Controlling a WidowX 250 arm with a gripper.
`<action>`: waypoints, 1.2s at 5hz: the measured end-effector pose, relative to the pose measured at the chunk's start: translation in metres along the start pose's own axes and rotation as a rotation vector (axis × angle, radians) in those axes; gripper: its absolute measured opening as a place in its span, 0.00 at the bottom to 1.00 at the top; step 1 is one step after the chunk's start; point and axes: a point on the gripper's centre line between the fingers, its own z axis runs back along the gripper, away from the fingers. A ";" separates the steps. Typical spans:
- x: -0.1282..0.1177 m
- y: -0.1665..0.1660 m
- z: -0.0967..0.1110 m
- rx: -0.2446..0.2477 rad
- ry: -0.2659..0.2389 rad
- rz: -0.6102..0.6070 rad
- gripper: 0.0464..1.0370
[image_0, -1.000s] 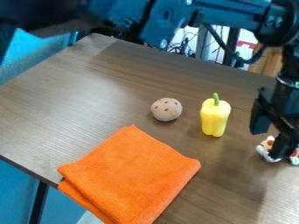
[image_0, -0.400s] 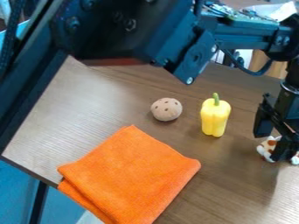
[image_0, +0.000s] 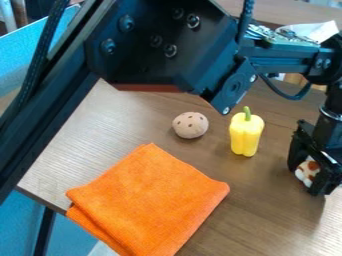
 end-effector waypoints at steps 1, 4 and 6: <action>0.000 0.000 0.000 0.002 -0.003 0.041 0.68; -0.089 -0.019 0.092 0.123 -0.267 0.202 0.63; -0.199 -0.016 0.108 0.184 -0.246 0.463 0.63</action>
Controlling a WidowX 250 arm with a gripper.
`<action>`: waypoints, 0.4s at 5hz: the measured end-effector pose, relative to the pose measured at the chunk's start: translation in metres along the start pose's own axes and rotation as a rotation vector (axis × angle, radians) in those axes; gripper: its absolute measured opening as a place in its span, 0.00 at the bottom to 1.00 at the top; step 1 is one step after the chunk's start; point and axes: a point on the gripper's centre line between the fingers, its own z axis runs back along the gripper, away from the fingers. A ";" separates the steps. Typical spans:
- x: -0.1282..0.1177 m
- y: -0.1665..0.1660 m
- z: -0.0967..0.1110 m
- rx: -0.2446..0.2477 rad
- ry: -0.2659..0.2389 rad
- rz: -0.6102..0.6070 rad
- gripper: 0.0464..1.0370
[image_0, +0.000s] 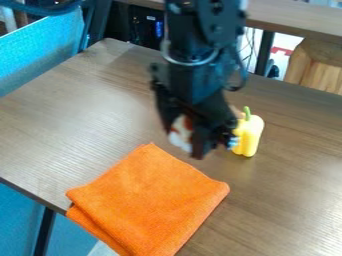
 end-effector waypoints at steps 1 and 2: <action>-0.027 0.039 -0.002 0.035 0.068 0.146 0.63; -0.044 0.088 -0.008 0.042 0.093 0.258 0.63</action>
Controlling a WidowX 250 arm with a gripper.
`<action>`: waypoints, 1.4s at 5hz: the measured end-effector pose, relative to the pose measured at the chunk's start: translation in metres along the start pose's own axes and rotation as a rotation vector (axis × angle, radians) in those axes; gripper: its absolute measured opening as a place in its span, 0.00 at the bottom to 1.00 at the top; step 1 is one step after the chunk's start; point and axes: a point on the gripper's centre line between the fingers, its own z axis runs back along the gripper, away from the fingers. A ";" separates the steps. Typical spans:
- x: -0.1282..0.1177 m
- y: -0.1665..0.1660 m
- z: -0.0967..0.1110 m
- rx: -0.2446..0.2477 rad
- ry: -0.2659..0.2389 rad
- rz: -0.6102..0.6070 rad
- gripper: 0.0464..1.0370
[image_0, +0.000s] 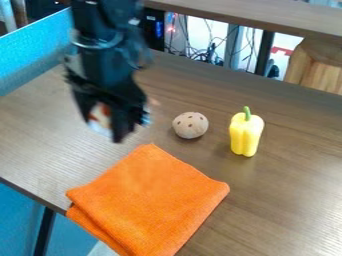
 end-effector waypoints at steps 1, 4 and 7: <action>-0.007 0.045 -0.023 -0.002 0.080 0.102 0.63; -0.007 0.146 -0.098 -0.007 0.196 0.234 0.63; -0.003 0.170 -0.145 -0.091 0.201 0.285 0.69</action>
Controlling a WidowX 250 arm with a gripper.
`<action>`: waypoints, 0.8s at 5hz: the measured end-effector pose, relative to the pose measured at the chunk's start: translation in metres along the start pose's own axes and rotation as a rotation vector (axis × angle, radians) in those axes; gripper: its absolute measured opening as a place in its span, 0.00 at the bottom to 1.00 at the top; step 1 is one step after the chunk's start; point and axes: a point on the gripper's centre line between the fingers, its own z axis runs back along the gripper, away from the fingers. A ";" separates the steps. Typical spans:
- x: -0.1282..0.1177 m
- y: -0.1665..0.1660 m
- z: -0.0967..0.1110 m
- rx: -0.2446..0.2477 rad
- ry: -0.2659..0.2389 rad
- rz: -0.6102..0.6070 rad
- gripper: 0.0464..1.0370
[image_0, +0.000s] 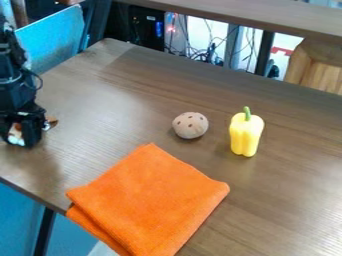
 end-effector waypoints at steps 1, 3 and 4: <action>-0.005 -0.006 0.003 -0.024 0.003 0.017 0.93; -0.020 -0.033 0.063 0.058 -0.036 0.008 0.96; -0.006 -0.056 0.082 0.064 -0.044 -0.088 0.96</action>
